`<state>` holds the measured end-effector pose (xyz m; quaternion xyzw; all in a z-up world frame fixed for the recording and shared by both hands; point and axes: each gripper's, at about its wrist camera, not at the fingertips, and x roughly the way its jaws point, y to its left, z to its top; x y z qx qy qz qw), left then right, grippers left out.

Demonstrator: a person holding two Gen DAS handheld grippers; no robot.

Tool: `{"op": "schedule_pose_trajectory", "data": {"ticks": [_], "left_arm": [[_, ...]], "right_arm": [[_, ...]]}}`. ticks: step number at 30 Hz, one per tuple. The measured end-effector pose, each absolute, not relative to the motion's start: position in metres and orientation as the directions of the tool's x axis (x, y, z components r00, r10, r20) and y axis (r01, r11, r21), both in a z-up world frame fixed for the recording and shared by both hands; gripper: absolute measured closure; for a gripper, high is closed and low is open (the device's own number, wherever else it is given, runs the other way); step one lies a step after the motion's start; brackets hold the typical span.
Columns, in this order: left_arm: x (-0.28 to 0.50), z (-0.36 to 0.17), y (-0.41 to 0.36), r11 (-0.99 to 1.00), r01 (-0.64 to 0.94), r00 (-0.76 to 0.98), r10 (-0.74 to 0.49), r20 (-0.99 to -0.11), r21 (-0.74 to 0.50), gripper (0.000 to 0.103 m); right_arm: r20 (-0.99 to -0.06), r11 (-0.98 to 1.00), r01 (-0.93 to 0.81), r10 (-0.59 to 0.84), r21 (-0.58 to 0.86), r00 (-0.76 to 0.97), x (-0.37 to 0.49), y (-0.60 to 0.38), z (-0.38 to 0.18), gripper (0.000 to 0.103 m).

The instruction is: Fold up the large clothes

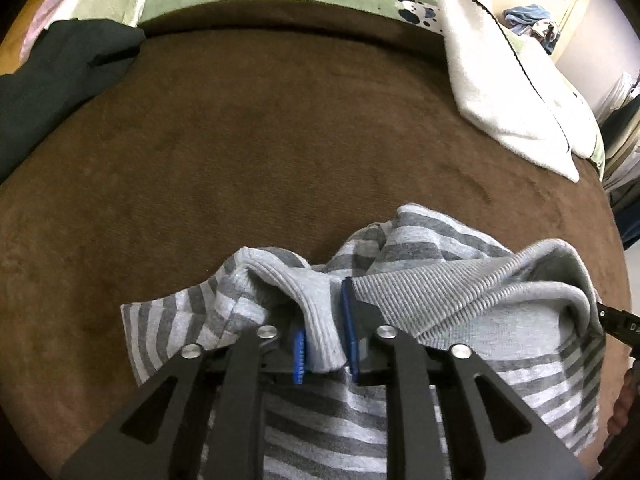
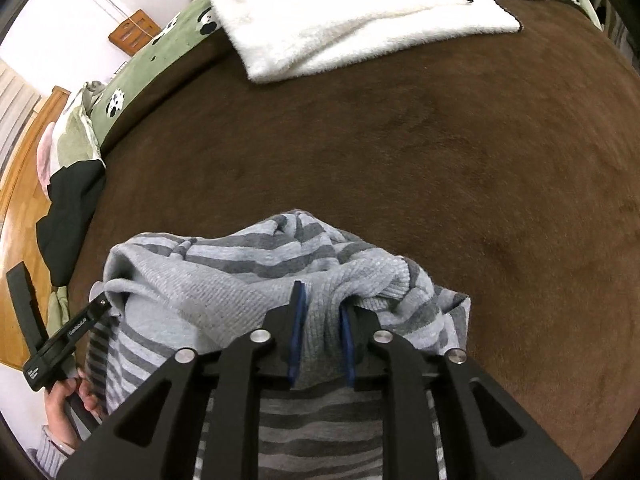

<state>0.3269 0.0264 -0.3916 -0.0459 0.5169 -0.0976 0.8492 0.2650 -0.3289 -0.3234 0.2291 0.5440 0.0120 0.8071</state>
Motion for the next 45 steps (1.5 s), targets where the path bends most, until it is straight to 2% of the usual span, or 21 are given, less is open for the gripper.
{"op": "schedule_pose_trajectory", "data": {"ticks": [1, 2, 3, 4, 5, 6, 8, 13, 14, 15, 20, 21, 25, 29, 36, 45], "left_arm": [[0.329, -0.388, 0.029, 0.976, 0.116, 0.435, -0.219, -0.874, -0.186, 0.067], [0.33, -0.382, 0.031, 0.973, 0.114, 0.429, -0.229, -0.874, -0.2, 0.043], [0.329, -0.374, 0.035, 0.966, 0.118, 0.433, -0.26, -0.863, -0.232, 0.031], [0.327, -0.366, 0.037, 0.957, 0.13, 0.444, -0.291, -0.847, -0.261, 0.013], [0.325, -0.359, 0.039, 0.956, 0.133, 0.462, -0.292, -0.838, -0.26, 0.007], [0.321, -0.348, 0.04, 0.964, 0.131, 0.488, -0.265, -0.832, -0.231, 0.007], [0.316, -0.336, 0.04, 0.965, 0.135, 0.483, -0.263, -0.835, -0.226, 0.007], [0.302, -0.332, 0.029, 0.966, 0.128, 0.457, -0.259, -0.851, -0.226, 0.007], [0.301, -0.335, 0.025, 0.967, 0.136, 0.452, -0.252, -0.856, -0.214, 0.007], [0.301, -0.343, 0.019, 0.969, 0.147, 0.436, -0.244, -0.866, -0.199, 0.007], [0.302, -0.387, -0.004, 0.963, 0.197, 0.353, -0.242, -0.904, -0.181, 0.007], [0.301, -0.393, -0.006, 0.963, 0.2, 0.346, -0.24, -0.907, -0.179, 0.006], [0.303, -0.41, -0.002, 0.96, 0.19, 0.363, -0.263, -0.894, -0.205, 0.005], [0.306, -0.416, -0.001, 0.964, 0.197, 0.405, -0.244, -0.881, -0.177, 0.005], [0.31, -0.421, -0.001, 0.969, 0.168, 0.45, -0.237, -0.861, -0.179, 0.005], [0.31, -0.415, 0.0, 0.97, 0.167, 0.42, -0.231, -0.878, -0.175, 0.005]], "right_arm": [[-0.871, 0.889, 0.235, 0.277, 0.392, 0.407, 0.265, -0.33, -0.319, 0.077], [-0.868, 0.881, 0.242, 0.289, 0.406, 0.404, 0.263, -0.331, -0.313, 0.068], [-0.868, 0.878, 0.246, 0.294, 0.411, 0.4, 0.262, -0.331, -0.309, 0.053], [-0.871, 0.879, 0.251, 0.288, 0.406, 0.398, 0.26, -0.331, -0.303, 0.044], [-0.879, 0.893, 0.254, 0.25, 0.372, 0.406, 0.257, -0.329, -0.295, 0.027], [-0.881, 0.907, 0.247, 0.216, 0.341, 0.422, 0.253, -0.328, -0.286, 0.02], [-0.883, 0.933, 0.222, 0.165, 0.284, 0.44, 0.244, -0.324, -0.267, 0.016], [-0.886, 0.966, 0.18, 0.084, 0.184, 0.455, 0.234, -0.31, -0.254, 0.015], [-0.889, 0.973, 0.166, 0.07, 0.161, 0.453, 0.235, -0.306, -0.257, 0.017], [-0.888, 0.978, 0.148, 0.062, 0.144, 0.455, 0.237, -0.301, -0.263, 0.025], [-0.905, 0.979, 0.104, 0.118, 0.175, 0.408, 0.256, -0.285, -0.308, 0.049], [-0.909, 0.98, 0.098, 0.119, 0.171, 0.4, 0.261, -0.282, -0.315, 0.049], [-0.913, 0.984, 0.103, 0.094, 0.146, 0.396, 0.274, -0.277, -0.34, 0.049], [-0.908, 0.98, 0.123, 0.091, 0.154, 0.408, 0.284, -0.281, -0.354, 0.045], [-0.897, 0.977, 0.128, 0.098, 0.169, 0.431, 0.286, -0.284, -0.363, 0.04], [-0.892, 0.973, 0.112, 0.133, 0.199, 0.432, 0.283, -0.287, -0.359, 0.039]]}}
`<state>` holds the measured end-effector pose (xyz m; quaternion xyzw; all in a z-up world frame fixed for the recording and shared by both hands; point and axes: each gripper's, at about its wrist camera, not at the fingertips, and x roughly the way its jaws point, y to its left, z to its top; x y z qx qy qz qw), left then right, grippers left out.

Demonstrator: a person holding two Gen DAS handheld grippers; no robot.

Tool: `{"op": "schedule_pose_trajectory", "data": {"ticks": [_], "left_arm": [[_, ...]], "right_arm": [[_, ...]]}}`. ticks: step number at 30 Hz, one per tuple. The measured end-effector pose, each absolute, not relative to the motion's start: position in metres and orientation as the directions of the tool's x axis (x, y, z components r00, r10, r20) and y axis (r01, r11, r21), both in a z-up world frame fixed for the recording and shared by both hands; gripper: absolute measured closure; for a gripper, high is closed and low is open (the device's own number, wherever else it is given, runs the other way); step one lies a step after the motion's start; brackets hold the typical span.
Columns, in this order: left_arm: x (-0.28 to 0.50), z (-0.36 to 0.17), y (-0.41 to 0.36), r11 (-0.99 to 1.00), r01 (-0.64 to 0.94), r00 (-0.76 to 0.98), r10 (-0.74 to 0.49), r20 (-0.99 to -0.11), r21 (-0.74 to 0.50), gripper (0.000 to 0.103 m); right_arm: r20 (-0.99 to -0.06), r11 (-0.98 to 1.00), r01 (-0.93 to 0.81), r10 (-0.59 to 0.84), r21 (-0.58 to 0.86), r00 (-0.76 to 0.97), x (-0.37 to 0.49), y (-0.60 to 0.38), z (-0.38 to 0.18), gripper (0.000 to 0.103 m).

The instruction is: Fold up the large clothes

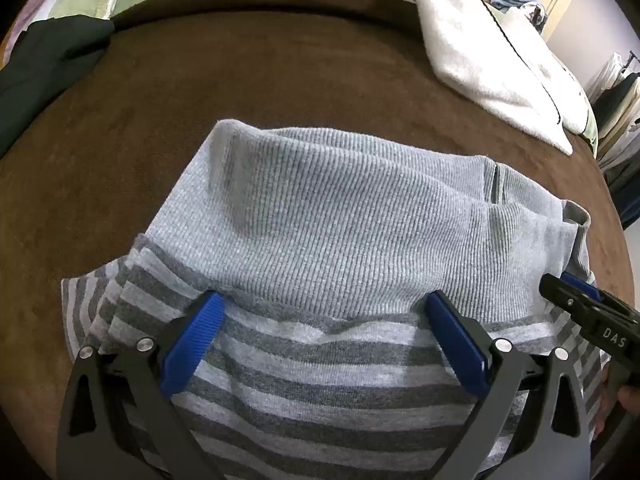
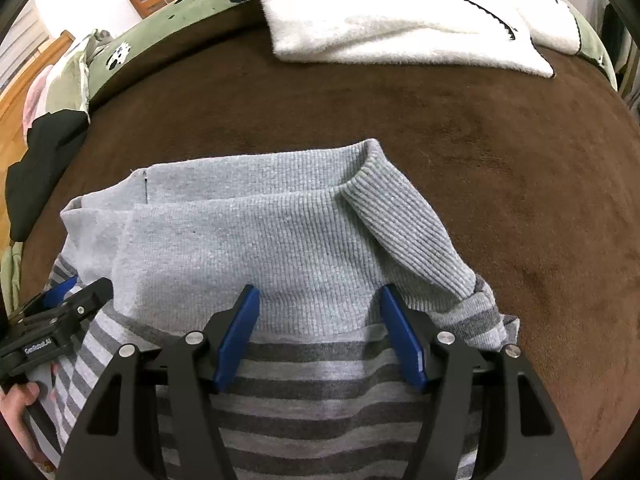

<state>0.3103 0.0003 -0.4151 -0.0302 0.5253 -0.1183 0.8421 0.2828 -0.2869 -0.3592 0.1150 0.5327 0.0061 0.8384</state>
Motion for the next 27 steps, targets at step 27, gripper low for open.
{"op": "schedule_pose_trajectory", "data": {"ticks": [27], "left_arm": [[0.237, -0.389, 0.016, 0.964, 0.259, 0.283, -0.132, -0.95, -0.056, 0.006]], "right_arm": [[-0.674, 0.426, 0.531, 0.34, 0.732, 0.656, 0.047, -0.353, -0.314, 0.014]]}}
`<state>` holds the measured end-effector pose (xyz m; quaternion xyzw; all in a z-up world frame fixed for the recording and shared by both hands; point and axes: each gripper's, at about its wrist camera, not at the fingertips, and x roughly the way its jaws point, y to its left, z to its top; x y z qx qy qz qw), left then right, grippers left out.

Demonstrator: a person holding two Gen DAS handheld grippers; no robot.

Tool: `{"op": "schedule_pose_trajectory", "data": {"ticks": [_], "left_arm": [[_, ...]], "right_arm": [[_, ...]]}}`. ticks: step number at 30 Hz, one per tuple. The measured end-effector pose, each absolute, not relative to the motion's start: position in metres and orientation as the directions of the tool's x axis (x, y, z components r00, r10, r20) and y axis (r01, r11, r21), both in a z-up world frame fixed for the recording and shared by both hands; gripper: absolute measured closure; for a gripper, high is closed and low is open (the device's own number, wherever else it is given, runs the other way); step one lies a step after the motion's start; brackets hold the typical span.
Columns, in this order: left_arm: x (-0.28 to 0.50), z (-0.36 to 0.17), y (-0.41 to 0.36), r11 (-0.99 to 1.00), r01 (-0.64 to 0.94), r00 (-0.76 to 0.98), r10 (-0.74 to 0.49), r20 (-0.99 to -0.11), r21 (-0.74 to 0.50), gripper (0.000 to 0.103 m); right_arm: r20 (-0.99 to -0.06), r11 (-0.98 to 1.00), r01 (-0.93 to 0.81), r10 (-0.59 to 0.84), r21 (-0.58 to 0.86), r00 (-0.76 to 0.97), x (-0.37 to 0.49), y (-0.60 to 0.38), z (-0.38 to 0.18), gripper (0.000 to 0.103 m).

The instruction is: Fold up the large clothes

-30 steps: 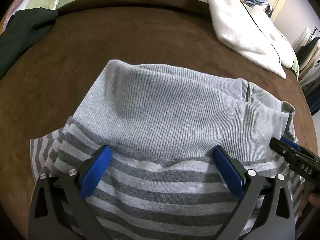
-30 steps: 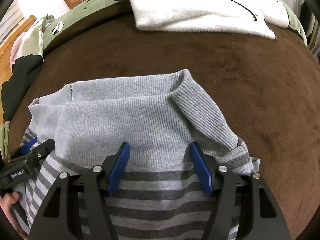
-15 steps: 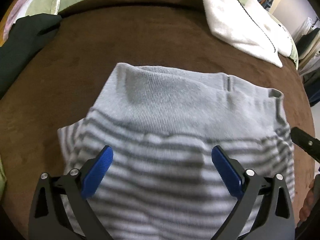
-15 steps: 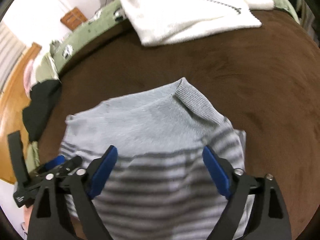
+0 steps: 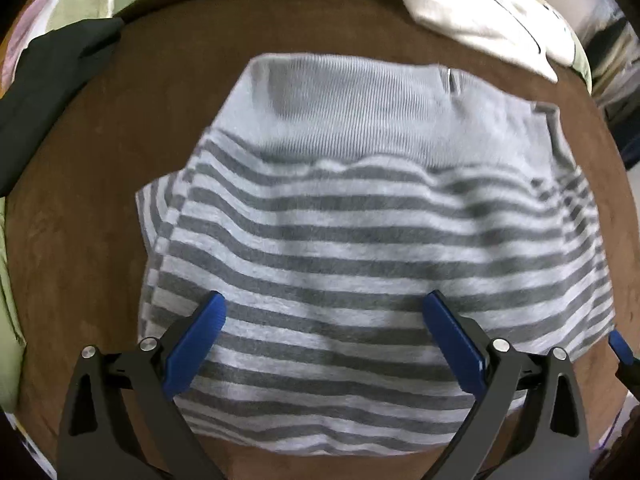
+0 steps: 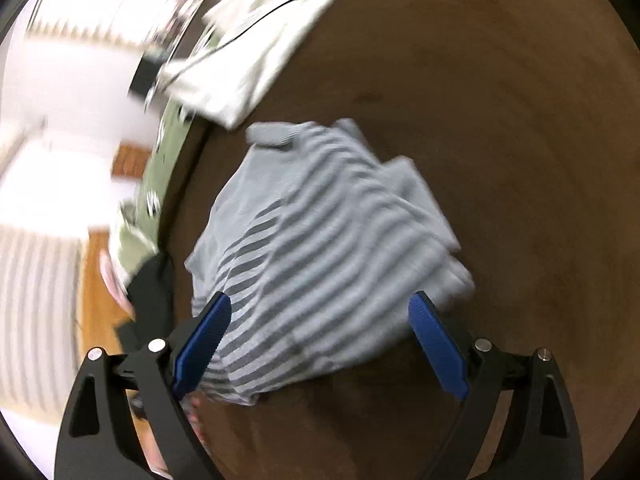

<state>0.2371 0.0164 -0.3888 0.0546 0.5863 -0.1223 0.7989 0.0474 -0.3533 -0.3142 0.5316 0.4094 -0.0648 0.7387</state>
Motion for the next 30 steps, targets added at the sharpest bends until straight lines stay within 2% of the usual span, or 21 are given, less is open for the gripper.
{"op": "schedule_pose_trajectory", "data": {"ticks": [4, 8, 14, 17, 19, 21, 24, 30], "left_arm": [[0.235, -0.405, 0.01, 0.935, 0.353, 0.314, -0.103, -0.944, 0.016, 0.005], [0.23, -0.409, 0.0, 0.913, 0.398, 0.364, -0.066, -0.929, 0.091, 0.005], [0.218, -0.413, 0.011, 0.927, 0.369, 0.402, -0.089, -0.911, 0.072, 0.005], [0.215, -0.414, 0.014, 0.93, 0.361, 0.408, -0.097, -0.908, 0.062, 0.005], [0.213, -0.414, 0.016, 0.93, 0.364, 0.41, -0.103, -0.906, 0.059, 0.005], [0.211, -0.414, 0.019, 0.929, 0.366, 0.41, -0.106, -0.906, 0.056, 0.005], [0.209, -0.415, 0.023, 0.93, 0.364, 0.408, -0.104, -0.907, 0.057, 0.005], [0.22, -0.417, 0.014, 0.93, 0.362, 0.394, -0.091, -0.915, 0.064, 0.005]], "right_arm": [[-0.648, 0.306, 0.574, 0.287, 0.76, 0.705, 0.022, -0.36, -0.341, 0.014], [-0.63, 0.277, 0.568, 0.269, 0.775, 0.729, 0.025, -0.359, -0.363, 0.014], [-0.585, 0.299, 0.512, 0.265, 0.805, 0.766, 0.056, -0.351, -0.376, 0.013], [-0.599, 0.315, 0.52, 0.253, 0.794, 0.76, 0.072, -0.35, -0.381, 0.013], [-0.626, 0.334, 0.54, 0.256, 0.773, 0.737, 0.082, -0.35, -0.382, 0.024], [-0.625, 0.326, 0.541, 0.283, 0.776, 0.727, 0.084, -0.351, -0.385, 0.066], [-0.602, 0.327, 0.514, 0.289, 0.793, 0.745, 0.082, -0.351, -0.376, 0.075], [-0.559, 0.435, 0.411, 0.3, 0.801, 0.773, 0.09, -0.334, -0.319, 0.079]]}}
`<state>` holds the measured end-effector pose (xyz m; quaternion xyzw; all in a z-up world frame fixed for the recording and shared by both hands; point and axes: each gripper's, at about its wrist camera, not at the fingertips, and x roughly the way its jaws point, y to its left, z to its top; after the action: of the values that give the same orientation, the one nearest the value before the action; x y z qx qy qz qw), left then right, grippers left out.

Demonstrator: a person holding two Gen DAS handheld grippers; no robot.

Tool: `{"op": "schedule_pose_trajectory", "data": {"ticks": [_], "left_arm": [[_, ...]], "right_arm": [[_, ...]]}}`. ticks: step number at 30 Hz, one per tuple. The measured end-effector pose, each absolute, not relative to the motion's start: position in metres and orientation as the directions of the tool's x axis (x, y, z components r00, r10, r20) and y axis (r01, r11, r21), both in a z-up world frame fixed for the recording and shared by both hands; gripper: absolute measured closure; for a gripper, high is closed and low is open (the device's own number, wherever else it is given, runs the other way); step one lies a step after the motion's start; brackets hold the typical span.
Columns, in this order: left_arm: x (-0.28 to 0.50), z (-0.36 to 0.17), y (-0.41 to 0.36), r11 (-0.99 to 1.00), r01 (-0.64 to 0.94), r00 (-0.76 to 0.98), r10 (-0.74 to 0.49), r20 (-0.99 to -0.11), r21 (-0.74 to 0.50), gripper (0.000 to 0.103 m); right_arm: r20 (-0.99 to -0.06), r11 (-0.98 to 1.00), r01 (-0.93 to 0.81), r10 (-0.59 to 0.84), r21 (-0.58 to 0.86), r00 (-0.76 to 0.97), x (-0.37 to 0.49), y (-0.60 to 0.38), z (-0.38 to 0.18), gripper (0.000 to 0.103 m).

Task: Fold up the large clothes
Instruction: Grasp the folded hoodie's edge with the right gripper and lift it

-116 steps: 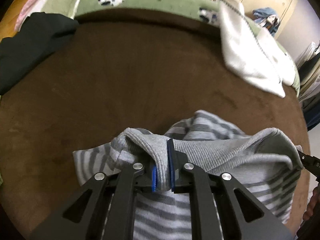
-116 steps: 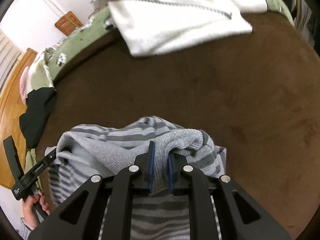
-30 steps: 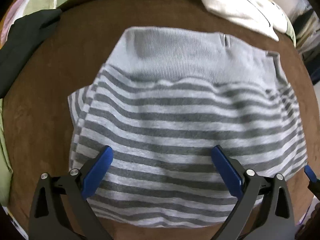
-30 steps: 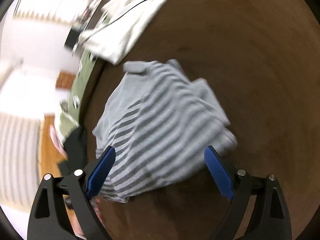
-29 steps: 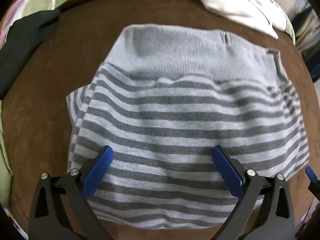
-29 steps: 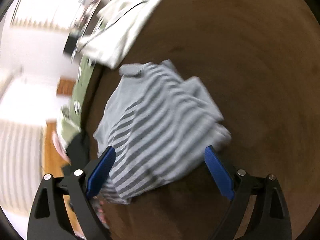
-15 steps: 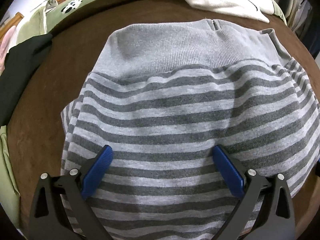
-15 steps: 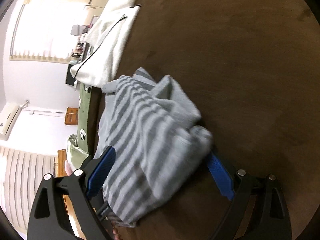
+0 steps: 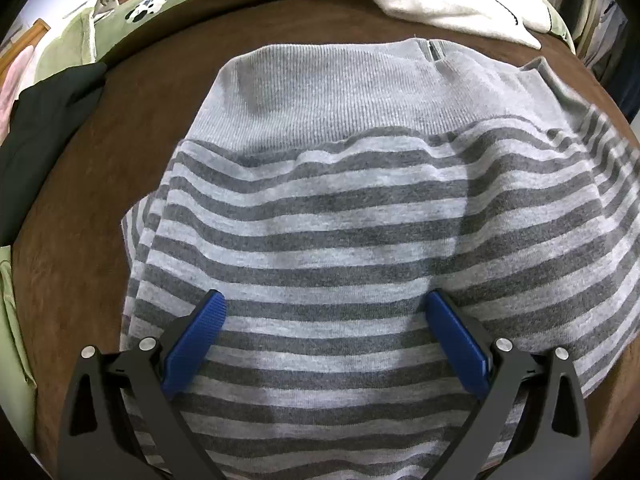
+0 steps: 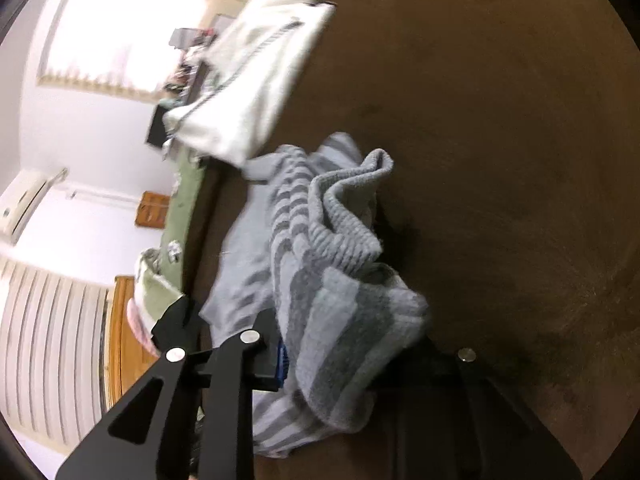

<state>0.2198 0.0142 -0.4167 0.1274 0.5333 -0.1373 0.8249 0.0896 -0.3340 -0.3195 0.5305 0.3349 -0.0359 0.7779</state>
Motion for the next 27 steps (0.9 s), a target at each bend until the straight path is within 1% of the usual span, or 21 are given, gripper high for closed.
{"op": "schedule_pose_trajectory", "data": {"ticks": [5, 9, 12, 16, 22, 24, 27], "left_arm": [[0.225, -0.414, 0.007, 0.925, 0.37, 0.373, -0.067, -0.925, 0.082, 0.005], [0.225, -0.412, 0.002, 0.909, 0.395, 0.379, -0.029, -0.925, 0.133, 0.005], [0.224, -0.411, 0.0, 0.901, 0.404, 0.389, -0.015, -0.921, 0.156, 0.005], [0.22, -0.409, 0.001, 0.903, 0.396, 0.4, -0.006, -0.916, 0.167, 0.005], [0.211, -0.41, 0.002, 0.905, 0.388, 0.421, -0.005, -0.907, 0.175, 0.005], [0.207, -0.411, 0.002, 0.911, 0.378, 0.434, -0.015, -0.901, 0.167, 0.005], [0.2, -0.411, 0.009, 0.929, 0.35, 0.449, -0.054, -0.892, 0.12, 0.006]], "right_arm": [[-0.561, 0.607, 0.281, 0.337, 0.743, 0.756, 0.109, -0.29, -0.257, 0.08], [-0.556, 0.668, 0.197, 0.38, 0.718, 0.739, 0.12, -0.255, -0.23, 0.08], [-0.584, 0.73, 0.148, 0.389, 0.667, 0.712, 0.13, -0.224, -0.215, 0.08], [-0.571, 0.727, 0.129, 0.404, 0.674, 0.715, 0.136, -0.2, -0.211, 0.08], [-0.6, 0.762, 0.105, 0.408, 0.639, 0.688, 0.142, -0.182, -0.213, 0.08], [-0.611, 0.781, 0.115, 0.378, 0.614, 0.696, 0.143, -0.178, -0.21, 0.08], [-0.613, 0.78, 0.132, 0.363, 0.612, 0.701, 0.144, -0.18, -0.208, 0.08]]}}
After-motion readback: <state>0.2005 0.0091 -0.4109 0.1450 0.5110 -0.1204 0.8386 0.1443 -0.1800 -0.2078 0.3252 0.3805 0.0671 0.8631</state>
